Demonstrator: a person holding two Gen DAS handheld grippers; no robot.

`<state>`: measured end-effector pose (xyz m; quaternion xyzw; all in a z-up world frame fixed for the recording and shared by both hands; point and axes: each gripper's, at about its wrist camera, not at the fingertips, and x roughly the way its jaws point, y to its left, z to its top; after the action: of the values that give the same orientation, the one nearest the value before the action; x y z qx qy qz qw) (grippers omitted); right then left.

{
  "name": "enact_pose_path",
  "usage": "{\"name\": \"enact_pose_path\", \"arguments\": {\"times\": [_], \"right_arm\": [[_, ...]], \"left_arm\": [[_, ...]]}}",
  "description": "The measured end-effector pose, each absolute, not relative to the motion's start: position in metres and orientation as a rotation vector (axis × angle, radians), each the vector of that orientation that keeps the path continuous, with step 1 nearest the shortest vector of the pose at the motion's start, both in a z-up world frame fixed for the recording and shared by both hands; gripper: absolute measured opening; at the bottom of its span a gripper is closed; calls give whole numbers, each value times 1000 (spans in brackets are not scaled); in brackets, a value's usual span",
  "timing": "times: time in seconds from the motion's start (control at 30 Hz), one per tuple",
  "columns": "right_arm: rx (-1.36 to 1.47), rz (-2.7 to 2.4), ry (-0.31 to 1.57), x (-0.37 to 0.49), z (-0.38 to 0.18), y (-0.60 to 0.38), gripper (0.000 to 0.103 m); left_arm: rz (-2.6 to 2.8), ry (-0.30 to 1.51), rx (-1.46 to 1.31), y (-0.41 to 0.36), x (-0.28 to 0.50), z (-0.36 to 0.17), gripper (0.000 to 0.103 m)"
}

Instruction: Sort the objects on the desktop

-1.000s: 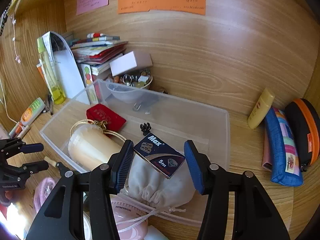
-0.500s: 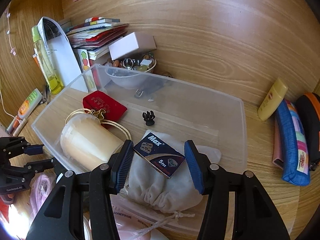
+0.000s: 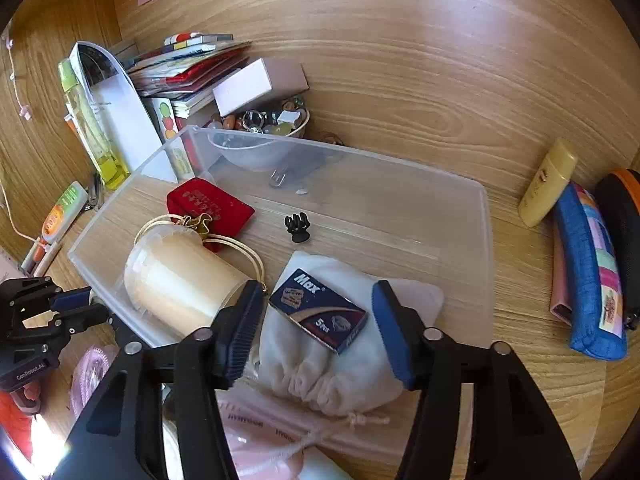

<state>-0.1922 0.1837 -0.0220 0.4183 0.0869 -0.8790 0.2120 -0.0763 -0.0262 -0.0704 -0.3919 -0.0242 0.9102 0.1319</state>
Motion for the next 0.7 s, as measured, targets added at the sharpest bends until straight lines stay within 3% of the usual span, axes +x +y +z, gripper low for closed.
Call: {"name": "enact_pose_path", "arguments": {"times": [0.1, 0.3, 0.7], "right_arm": [[1134, -2465, 248, -187, -17, 188, 67], [1079, -2493, 220, -173, -6, 204, 68], [1029, -2522, 205, -135, -2, 235, 70]], "left_arm": [[2637, -47, -1128, -20, -73, -68, 11], [2645, 23, -1106, -5, -64, -62, 9], [2694, -2, -940, 3, -42, -11, 9]]}}
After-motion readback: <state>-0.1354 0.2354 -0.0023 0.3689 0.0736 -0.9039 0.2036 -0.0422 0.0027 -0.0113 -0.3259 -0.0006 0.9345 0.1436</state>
